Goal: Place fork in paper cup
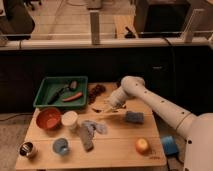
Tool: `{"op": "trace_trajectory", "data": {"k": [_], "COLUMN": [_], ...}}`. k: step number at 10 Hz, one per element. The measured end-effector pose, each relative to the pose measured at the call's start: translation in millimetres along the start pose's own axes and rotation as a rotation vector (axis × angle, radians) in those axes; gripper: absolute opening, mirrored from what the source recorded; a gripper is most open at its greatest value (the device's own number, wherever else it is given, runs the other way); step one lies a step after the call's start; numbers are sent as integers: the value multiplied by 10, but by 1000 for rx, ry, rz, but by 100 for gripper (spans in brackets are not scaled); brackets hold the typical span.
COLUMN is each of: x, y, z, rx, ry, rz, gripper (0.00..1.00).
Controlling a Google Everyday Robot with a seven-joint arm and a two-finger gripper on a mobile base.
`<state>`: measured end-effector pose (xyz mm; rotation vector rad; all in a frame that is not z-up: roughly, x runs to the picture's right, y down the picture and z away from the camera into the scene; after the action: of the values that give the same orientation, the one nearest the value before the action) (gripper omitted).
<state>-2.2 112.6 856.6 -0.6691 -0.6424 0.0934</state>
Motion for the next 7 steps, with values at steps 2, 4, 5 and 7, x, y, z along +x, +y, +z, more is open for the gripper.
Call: {"op": "trace_trajectory", "data": {"k": [2, 4, 5, 7], "x": [-191, -455, -578, -877], "y": [6, 10, 16, 83], "z": [9, 112, 156, 230], "rx": [-14, -35, -45, -67], "ry": [-33, -5, 10, 43], "rz": [-37, -106, -139, -238], "gripper": [0, 0, 0, 0]}}
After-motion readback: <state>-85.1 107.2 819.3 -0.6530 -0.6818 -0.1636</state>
